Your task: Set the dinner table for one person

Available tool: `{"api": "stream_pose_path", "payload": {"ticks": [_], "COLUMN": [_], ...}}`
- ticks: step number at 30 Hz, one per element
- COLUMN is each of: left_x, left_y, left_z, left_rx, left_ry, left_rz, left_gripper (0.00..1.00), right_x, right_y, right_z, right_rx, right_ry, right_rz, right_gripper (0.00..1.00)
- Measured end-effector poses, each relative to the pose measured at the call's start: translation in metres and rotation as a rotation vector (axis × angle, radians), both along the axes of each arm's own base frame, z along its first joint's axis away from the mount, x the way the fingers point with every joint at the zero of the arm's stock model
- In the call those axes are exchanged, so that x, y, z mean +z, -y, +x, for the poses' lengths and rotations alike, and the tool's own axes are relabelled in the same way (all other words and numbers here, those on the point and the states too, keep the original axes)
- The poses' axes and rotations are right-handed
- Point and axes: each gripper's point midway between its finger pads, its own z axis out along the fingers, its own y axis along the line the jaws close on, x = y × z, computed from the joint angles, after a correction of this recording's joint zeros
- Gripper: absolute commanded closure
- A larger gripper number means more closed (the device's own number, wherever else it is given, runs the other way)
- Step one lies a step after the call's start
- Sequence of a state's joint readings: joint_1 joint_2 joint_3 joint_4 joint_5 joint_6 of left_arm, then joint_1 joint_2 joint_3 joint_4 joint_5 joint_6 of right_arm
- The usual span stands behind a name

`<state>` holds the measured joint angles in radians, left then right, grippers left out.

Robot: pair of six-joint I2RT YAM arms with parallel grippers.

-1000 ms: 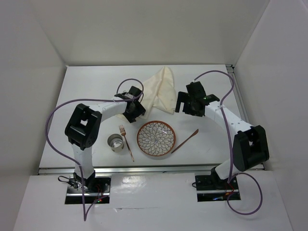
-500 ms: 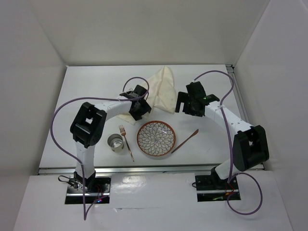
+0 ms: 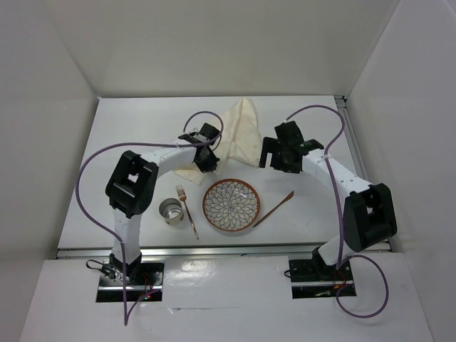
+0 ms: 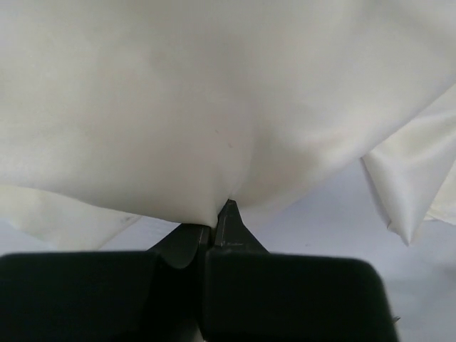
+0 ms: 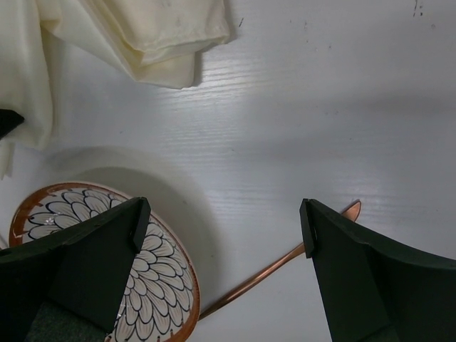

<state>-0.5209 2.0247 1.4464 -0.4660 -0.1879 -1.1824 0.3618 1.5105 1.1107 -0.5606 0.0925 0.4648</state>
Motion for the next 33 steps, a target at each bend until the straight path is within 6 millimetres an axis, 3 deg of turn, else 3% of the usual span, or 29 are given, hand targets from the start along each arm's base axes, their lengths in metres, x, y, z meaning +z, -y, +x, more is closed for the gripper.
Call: {"api": "stream_pose_path", "payload": {"ticks": [3, 5, 11, 14, 17, 25, 33], "left_x": [0.021, 0.051, 0.183, 0.218, 0.223, 0.204, 0.180], "left_y": [-0.006, -0.008, -0.018, -0.029, -0.035, -0.033, -0.034], "left_z": [0.005, 0.013, 0.063, 0.073, 0.073, 0.060, 0.049], "left_rx": [-0.024, -0.052, -0.107, -0.121, -0.148, -0.227, -0.253], "left_ry": [0.032, 0.088, 0.366, 0.445, 0.454, 0.386, 0.325], "left_rz": [0.029, 0.031, -0.009, -0.006, 0.019, 0.021, 0.022], "left_gripper": [1.00, 1.00, 1.00, 1.00, 1.00, 1.00, 1.00], "right_x": [0.001, 0.004, 0.030, 0.039, 0.037, 0.006, -0.011], "right_y": [-0.002, -0.005, -0.033, -0.045, -0.059, -0.087, -0.110], "right_z": [0.003, 0.013, 0.073, 0.107, 0.134, 0.207, 0.231], "right_rx": [0.014, 0.018, 0.041, 0.032, 0.026, -0.028, -0.073], "right_ry": [-0.002, 0.001, 0.049, 0.072, 0.071, 0.022, -0.025], "right_rz": [-0.005, 0.001, 0.089, 0.153, 0.230, 0.438, 0.670], "right_gripper": [0.00, 0.00, 0.00, 0.02, 0.07, 0.08, 0.12]}}
